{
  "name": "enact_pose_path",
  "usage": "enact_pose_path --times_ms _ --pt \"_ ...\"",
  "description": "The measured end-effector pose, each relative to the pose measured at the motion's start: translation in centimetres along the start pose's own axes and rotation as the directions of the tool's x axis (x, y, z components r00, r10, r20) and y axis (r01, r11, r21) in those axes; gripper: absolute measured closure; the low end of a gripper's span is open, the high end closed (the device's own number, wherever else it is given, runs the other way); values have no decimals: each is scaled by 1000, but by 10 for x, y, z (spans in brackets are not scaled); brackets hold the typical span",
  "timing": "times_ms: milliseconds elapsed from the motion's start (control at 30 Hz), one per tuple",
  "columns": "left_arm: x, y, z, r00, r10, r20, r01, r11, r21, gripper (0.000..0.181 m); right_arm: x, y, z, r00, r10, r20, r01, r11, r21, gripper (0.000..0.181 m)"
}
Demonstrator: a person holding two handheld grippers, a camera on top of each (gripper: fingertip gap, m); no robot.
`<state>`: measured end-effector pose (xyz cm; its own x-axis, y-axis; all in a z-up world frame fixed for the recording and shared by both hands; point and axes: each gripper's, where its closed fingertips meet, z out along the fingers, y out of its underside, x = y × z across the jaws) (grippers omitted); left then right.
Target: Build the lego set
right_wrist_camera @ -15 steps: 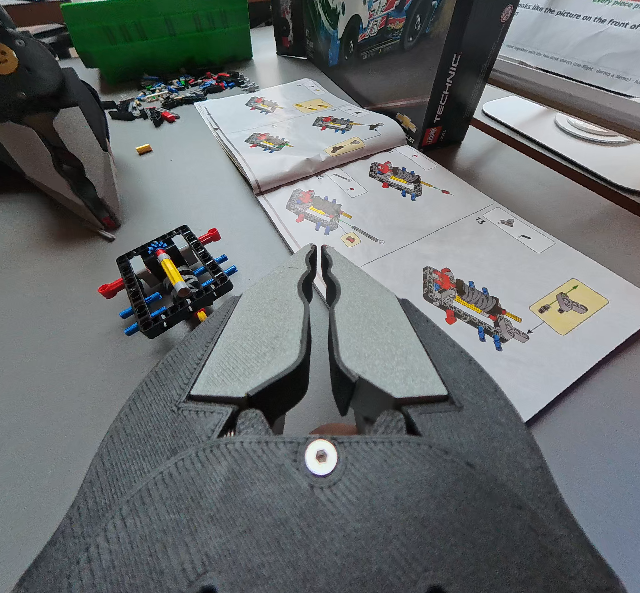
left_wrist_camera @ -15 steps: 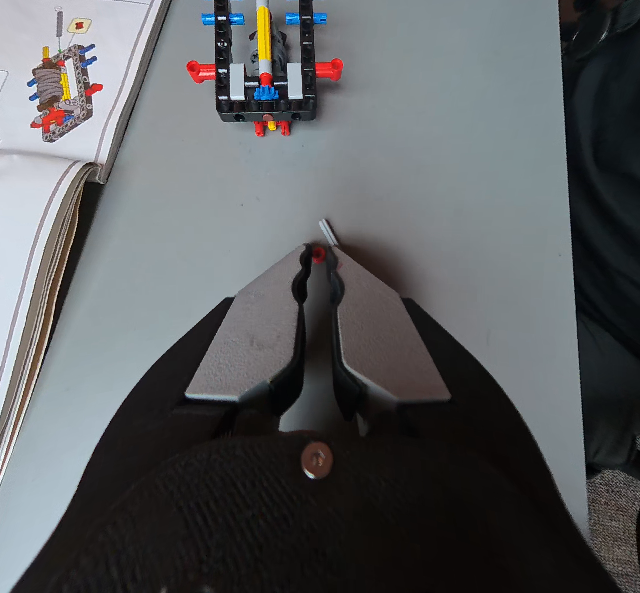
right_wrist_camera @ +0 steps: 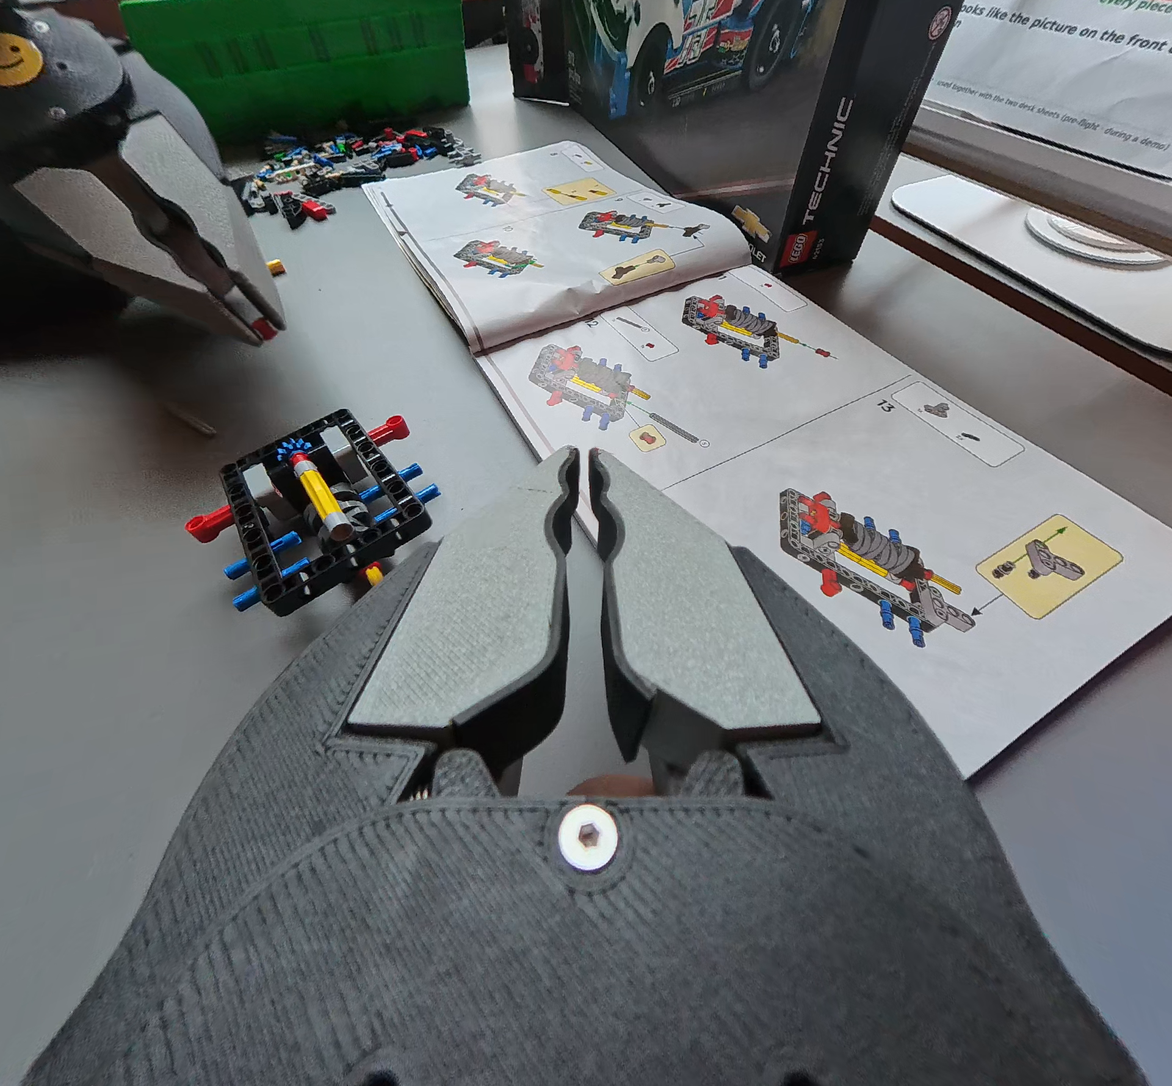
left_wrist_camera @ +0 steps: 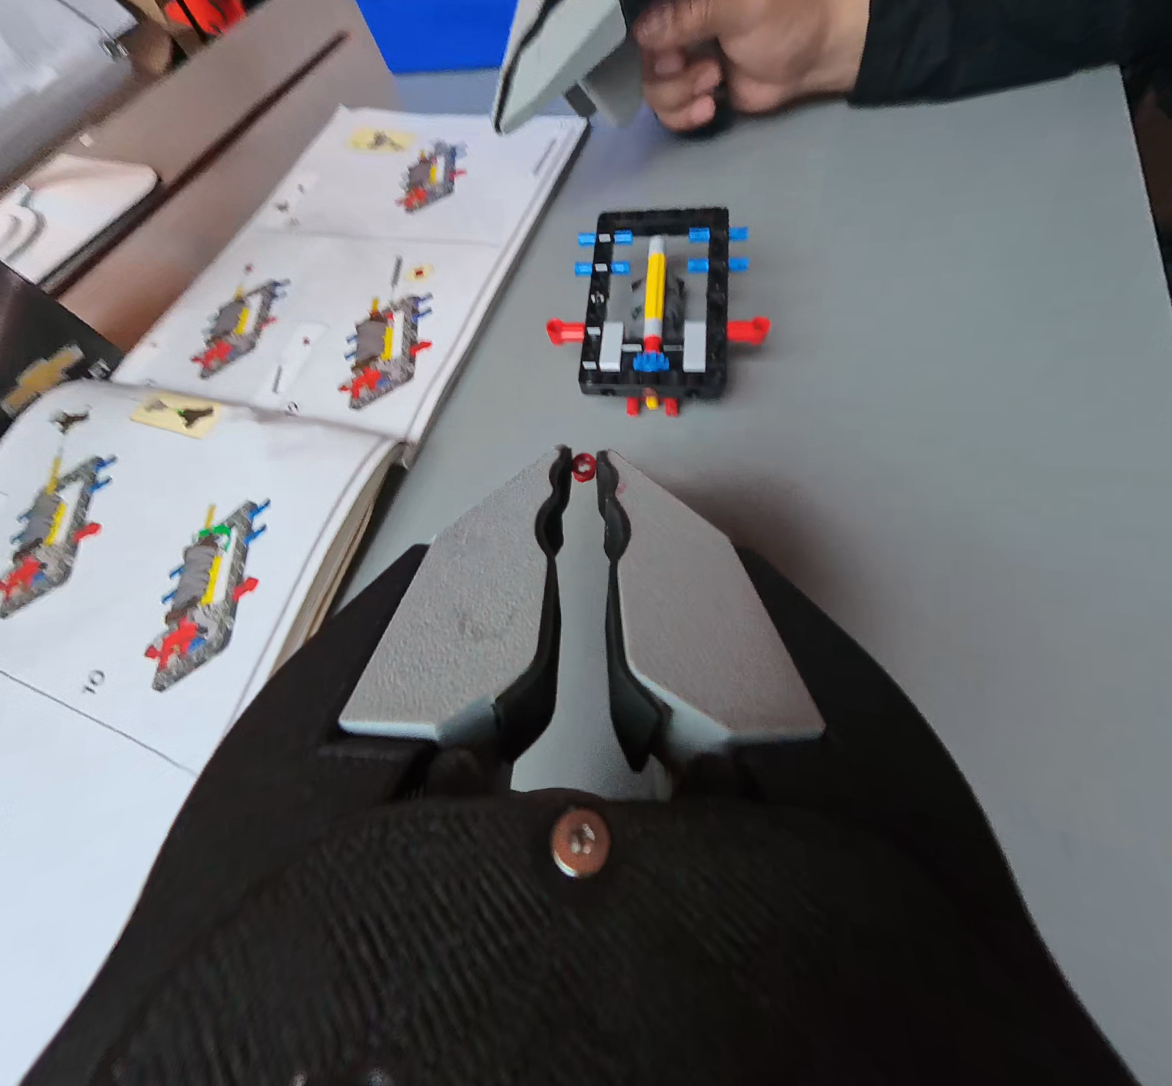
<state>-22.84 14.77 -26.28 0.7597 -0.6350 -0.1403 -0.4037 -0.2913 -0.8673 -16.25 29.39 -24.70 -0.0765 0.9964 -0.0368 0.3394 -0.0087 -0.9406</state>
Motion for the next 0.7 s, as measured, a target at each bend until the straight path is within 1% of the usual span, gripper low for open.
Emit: enact_pose_path --times_ms 67,133,167,233,267,333,400,467,567,600,700 --pt "-2 -18 8 999 40 30 -41 998 53 176 -5 -1 -1 1000 -15 24 15 1000 11 181" --pt "0 -41 17 993 102 51 -107 988 111 176 -17 -6 -3 995 -31 91 27 999 45 181" --pt "1 -54 20 989 129 66 -138 979 150 176 -27 -9 -5 988 -29 153 19 997 68 181" --pt "8 -84 23 980 177 88 -194 945 262 176 -53 -18 -10 949 18 315 -49 995 92 178" --pt "15 -98 23 975 203 87 -221 919 327 176 -66 -23 -14 916 58 397 -104 990 95 176" --pt "30 -122 21 968 238 79 -248 862 441 176 -87 -38 -24 825 131 550 -224 969 105 174" --pt "40 -137 20 962 260 88 -268 817 510 176 -102 -53 -37 720 170 673 -322 941 107 174" --pt "49 -146 19 958 271 89 -273 783 558 175 -111 -65 -51 608 199 768 -412 906 92 176" --pt "59 -157 17 960 271 75 -259 747 613 176 -121 -74 -62 460 241 855 -500 866 25 175" --pt "62 -159 17 960 272 69 -255 740 622 176 -124 -75 -64 424 246 872 -511 860 6 176" --pt "67 -163 17 958 279 69 -257 724 640 176 -134 -76 -68 352 256 900 -523 852 -38 175"
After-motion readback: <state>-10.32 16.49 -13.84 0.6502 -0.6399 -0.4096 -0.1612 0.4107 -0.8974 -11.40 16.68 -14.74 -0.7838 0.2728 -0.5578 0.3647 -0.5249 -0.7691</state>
